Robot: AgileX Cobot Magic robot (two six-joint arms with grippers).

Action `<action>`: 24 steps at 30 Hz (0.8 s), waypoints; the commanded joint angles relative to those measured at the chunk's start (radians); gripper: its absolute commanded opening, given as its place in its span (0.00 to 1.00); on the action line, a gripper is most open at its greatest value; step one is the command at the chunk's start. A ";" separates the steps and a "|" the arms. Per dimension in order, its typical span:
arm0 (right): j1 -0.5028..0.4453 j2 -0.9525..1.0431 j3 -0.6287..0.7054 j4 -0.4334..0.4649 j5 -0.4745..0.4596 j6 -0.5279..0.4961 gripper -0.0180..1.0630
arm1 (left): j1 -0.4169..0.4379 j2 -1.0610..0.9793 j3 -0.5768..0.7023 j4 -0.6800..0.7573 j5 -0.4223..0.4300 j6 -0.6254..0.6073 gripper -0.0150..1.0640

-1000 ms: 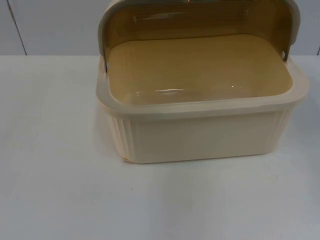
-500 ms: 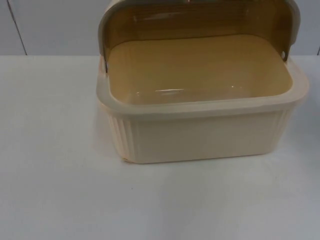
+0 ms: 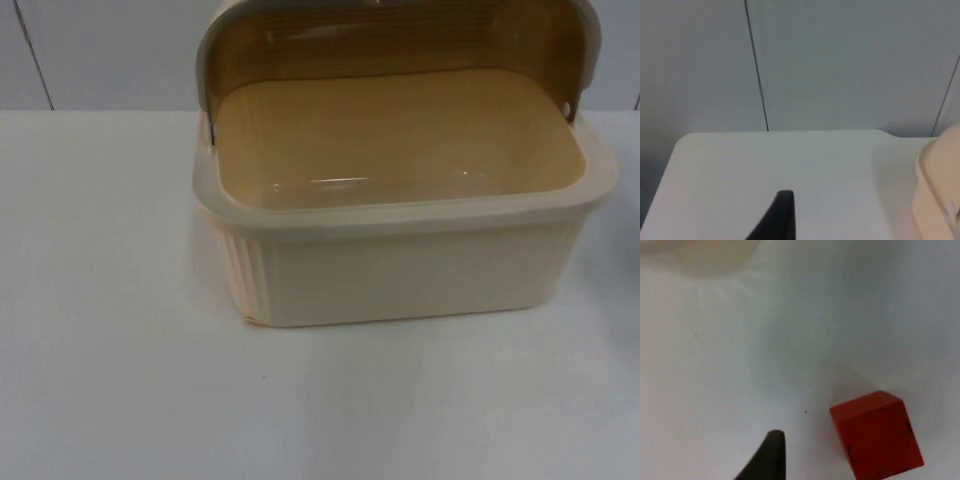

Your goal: Open the box lid with the left hand, place the block into the box with the right hand, then close the box lid with the left hand.

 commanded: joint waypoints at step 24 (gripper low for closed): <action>-0.101 0.360 0.062 0.035 -0.176 -0.354 0.96 | 0.005 0.004 0.001 0.043 -0.008 -0.004 0.98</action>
